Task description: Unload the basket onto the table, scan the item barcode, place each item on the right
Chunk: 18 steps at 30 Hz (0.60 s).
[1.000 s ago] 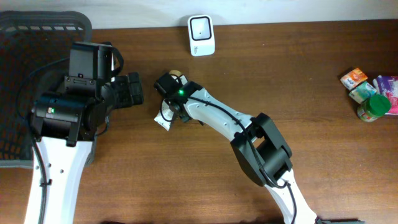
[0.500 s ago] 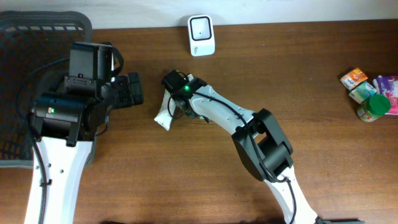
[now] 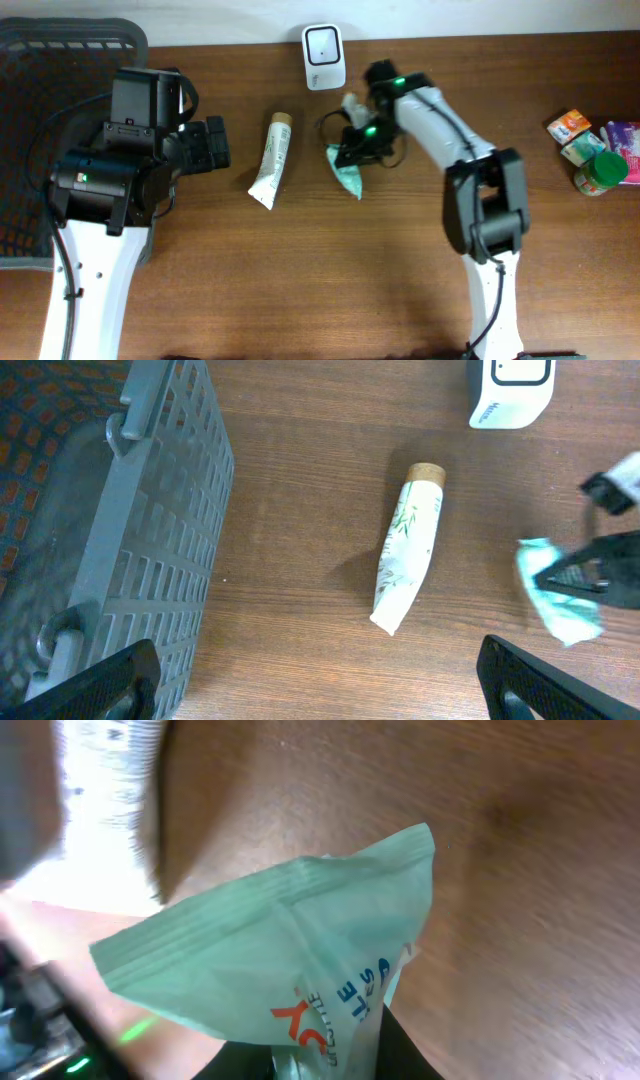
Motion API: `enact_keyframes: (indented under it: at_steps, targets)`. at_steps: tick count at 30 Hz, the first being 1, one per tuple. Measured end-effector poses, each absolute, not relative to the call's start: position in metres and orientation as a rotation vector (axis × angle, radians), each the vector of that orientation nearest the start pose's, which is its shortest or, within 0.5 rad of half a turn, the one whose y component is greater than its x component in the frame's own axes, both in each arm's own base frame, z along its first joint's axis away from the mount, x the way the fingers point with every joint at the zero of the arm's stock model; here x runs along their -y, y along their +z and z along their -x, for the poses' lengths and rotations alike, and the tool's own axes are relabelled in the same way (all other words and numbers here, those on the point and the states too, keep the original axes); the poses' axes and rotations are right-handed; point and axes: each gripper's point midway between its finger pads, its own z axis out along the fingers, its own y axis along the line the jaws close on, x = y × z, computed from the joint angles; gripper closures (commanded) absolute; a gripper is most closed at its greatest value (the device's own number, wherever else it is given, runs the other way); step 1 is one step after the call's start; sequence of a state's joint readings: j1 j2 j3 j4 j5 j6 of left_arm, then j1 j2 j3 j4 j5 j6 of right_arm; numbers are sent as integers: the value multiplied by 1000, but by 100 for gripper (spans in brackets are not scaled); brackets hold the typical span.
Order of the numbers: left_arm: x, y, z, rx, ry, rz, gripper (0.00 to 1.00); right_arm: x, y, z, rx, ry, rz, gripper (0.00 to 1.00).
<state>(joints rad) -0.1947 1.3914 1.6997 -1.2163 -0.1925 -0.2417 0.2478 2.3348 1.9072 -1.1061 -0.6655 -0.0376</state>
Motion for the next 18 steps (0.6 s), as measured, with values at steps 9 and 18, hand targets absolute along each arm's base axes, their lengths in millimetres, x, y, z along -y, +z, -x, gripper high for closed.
enact_keyframes:
  at_steps: [9,18]
  targets:
    - [33,313,-337,-2452,49,139,1,-174,23,-408,-2859,1424,202,71]
    - [33,313,-337,-2452,49,139,1,-107,15,-407,-2934,1374,-169,55]
